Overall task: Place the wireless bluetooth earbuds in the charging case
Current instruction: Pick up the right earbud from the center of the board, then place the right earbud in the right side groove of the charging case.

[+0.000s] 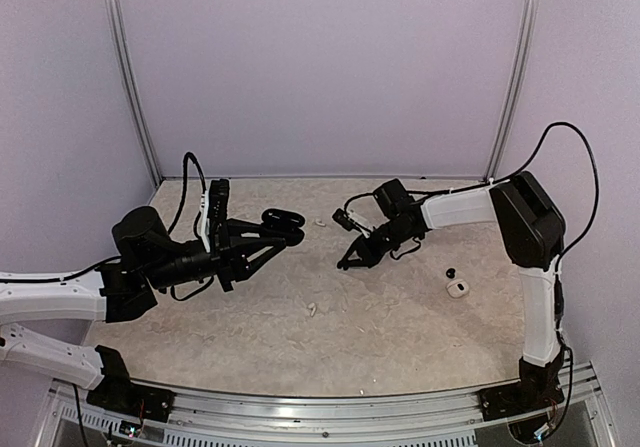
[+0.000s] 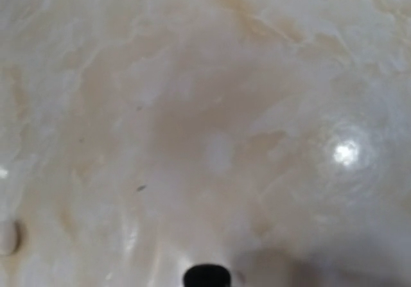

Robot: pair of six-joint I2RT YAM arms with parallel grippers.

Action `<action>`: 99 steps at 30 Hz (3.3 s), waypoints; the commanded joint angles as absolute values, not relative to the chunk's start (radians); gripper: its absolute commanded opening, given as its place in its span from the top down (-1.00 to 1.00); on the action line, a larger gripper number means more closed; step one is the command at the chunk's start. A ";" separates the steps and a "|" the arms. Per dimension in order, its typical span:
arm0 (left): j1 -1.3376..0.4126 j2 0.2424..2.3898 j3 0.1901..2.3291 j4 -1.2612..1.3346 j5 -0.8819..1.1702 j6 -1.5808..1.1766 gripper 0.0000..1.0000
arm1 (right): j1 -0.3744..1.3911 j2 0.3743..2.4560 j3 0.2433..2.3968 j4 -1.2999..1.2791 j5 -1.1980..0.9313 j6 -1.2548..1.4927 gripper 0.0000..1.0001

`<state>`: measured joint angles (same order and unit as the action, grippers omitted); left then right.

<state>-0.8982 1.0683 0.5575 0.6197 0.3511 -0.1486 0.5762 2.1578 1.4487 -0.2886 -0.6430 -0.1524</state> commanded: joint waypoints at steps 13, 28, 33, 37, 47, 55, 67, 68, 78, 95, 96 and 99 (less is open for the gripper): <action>-0.891 1.044 0.530 0.618 0.407 -0.091 1.00 | 0.660 1.621 1.287 -0.294 -0.608 -0.192 0.89; -0.916 1.040 0.517 0.665 0.554 -0.038 1.00 | 1.062 1.297 1.382 -0.429 -0.420 -0.273 0.90; -0.926 1.059 0.537 0.663 0.563 -0.037 1.00 | 1.160 1.321 1.412 -0.433 -0.368 -0.295 0.90; -0.929 1.070 0.551 0.666 0.573 -0.038 1.00 | 1.203 1.352 1.422 -0.449 -0.302 -0.326 0.90; -0.933 1.074 0.558 0.693 0.585 -0.057 1.00 | 1.219 1.388 1.422 -0.456 -0.228 -0.347 0.90; -0.934 1.071 0.557 0.708 0.592 -0.070 1.00 | 1.219 1.395 1.408 -0.436 -0.217 -0.348 0.90; -0.935 1.063 0.554 0.726 0.597 -0.082 1.00 | 1.221 1.401 1.397 -0.398 -0.211 -0.340 0.89; -0.936 1.061 0.554 0.729 0.599 -0.082 1.00 | 1.219 1.402 1.397 -0.391 -0.214 -0.339 0.89; -0.935 1.052 0.550 0.741 0.597 -0.091 1.00 | 1.219 1.410 1.377 -0.383 -0.223 -0.339 0.84; -0.923 1.054 0.538 0.751 0.603 -0.094 1.00 | 1.220 1.387 1.420 -0.413 -0.239 -0.323 0.36; -0.923 1.054 0.537 0.752 0.603 -0.094 1.00 | 1.219 1.382 1.422 -0.413 -0.235 -0.322 0.36; -0.923 1.055 0.537 0.752 0.605 -0.092 1.00 | 1.221 1.378 1.425 -0.412 -0.222 -0.315 0.38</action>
